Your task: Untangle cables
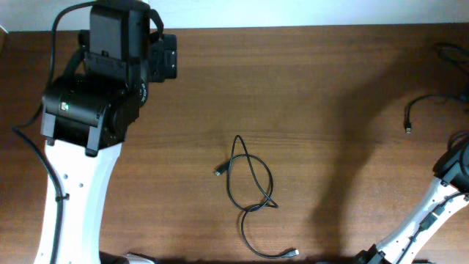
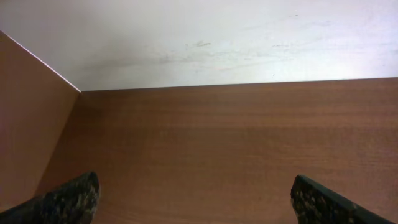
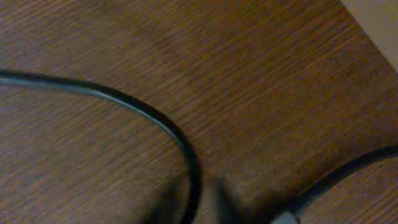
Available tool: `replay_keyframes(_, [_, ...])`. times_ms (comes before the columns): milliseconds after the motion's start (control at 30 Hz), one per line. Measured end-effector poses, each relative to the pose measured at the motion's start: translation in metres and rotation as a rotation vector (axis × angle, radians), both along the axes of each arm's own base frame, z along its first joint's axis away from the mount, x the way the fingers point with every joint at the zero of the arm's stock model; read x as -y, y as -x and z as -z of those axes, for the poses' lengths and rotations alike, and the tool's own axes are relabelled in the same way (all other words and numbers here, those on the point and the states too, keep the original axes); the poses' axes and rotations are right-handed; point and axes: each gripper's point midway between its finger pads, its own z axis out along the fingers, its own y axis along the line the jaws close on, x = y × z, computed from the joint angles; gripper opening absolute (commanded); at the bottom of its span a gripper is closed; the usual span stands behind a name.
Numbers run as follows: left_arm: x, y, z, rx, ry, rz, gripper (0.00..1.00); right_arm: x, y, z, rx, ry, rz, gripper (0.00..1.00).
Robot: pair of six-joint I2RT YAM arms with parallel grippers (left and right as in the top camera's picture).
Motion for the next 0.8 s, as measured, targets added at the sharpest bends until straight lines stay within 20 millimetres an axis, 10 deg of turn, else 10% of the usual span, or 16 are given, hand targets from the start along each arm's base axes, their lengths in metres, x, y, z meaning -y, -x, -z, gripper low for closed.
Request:
replay_keyframes(233, [0.008, 0.000, 0.002, -0.010, 0.028, 0.040, 0.99, -0.041, -0.004, -0.003, 0.012, -0.171, -0.086, 0.04])
replay_keyframes(333, [0.009, 0.000, 0.002, -0.010, 0.029, 0.042, 0.99, -0.065, -0.020, -0.074, 0.069, -0.154, -0.139, 0.04])
replay_keyframes(467, [0.008, 0.000, 0.003, -0.013, 0.028, 0.042, 0.99, -0.117, -0.026, -0.234, 0.230, -0.044, -0.236, 0.04])
replay_keyframes(633, [0.008, 0.000, 0.003, -0.013, 0.028, 0.041, 0.99, -0.157, -0.001, -0.303, 0.289, -0.061, -0.222, 0.04])
replay_keyframes(800, [0.008, 0.000, 0.003, -0.013, 0.028, 0.041, 0.99, -0.150, -0.007, -0.312, 0.318, -0.006, -0.210, 0.17])
